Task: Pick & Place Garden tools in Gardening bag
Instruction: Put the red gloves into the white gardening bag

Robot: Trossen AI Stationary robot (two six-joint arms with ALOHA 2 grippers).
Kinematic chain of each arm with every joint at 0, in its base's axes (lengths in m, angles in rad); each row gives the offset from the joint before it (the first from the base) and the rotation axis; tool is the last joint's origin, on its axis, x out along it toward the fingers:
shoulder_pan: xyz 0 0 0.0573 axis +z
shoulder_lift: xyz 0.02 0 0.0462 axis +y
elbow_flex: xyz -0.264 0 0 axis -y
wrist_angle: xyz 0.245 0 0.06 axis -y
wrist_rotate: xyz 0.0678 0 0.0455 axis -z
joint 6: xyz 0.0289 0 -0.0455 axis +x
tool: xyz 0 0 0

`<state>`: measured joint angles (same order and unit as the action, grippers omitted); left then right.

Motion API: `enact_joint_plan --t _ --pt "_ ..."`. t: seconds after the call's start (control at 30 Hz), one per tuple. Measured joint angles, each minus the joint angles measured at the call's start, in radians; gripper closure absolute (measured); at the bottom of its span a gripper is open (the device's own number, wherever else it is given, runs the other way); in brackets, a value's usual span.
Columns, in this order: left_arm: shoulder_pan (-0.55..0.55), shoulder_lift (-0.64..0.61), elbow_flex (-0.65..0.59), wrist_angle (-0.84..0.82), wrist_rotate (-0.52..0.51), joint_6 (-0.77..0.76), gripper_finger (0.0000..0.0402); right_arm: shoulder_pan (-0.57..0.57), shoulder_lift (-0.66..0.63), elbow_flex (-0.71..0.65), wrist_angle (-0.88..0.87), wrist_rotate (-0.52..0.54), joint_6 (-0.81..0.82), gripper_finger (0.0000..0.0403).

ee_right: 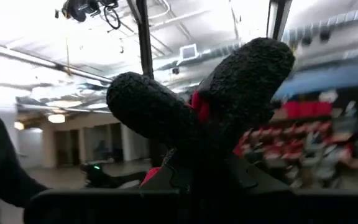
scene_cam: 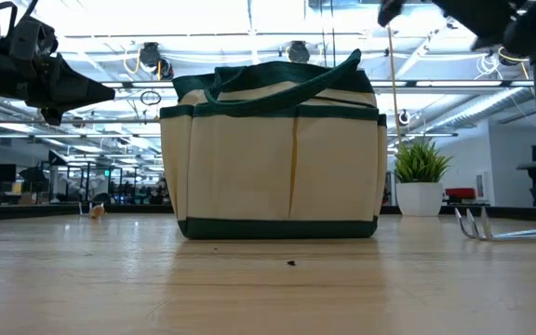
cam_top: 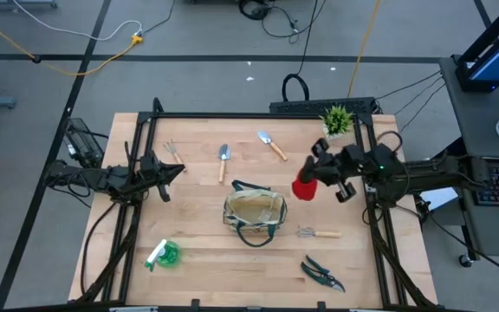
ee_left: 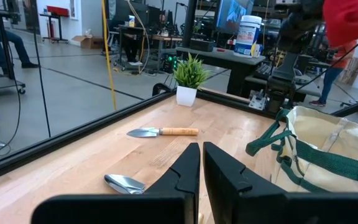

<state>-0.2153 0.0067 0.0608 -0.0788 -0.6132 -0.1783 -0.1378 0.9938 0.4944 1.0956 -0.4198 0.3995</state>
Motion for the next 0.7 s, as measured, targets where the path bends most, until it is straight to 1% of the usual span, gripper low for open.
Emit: enact_joint_plan --t 0.07,0.27,0.37,0.47,0.6,0.7 --pt "0.000 0.000 0.000 0.000 0.000 0.000 0.0378 0.005 0.042 0.071 -0.099 0.000 0.066 0.0381" --pt "0.000 0.000 0.000 0.000 0.000 0.000 0.0378 0.010 0.152 0.296 -0.540 -0.003 0.232 0.0381" --pt "0.000 0.000 0.000 0.000 0.000 0.000 0.0378 0.010 0.187 0.377 -0.693 -0.003 0.277 0.0382" --pt "0.000 0.000 0.000 0.000 0.000 0.000 0.0378 0.018 0.214 0.444 -0.802 0.012 0.307 0.0382" --pt "0.000 0.000 0.000 0.000 0.000 -0.001 0.0378 0.038 0.239 0.520 -0.932 0.105 0.345 0.0382" --pt "0.000 0.000 0.000 0.000 0.000 -0.001 0.0378 0.056 0.249 0.567 -0.989 0.183 0.362 0.0382"
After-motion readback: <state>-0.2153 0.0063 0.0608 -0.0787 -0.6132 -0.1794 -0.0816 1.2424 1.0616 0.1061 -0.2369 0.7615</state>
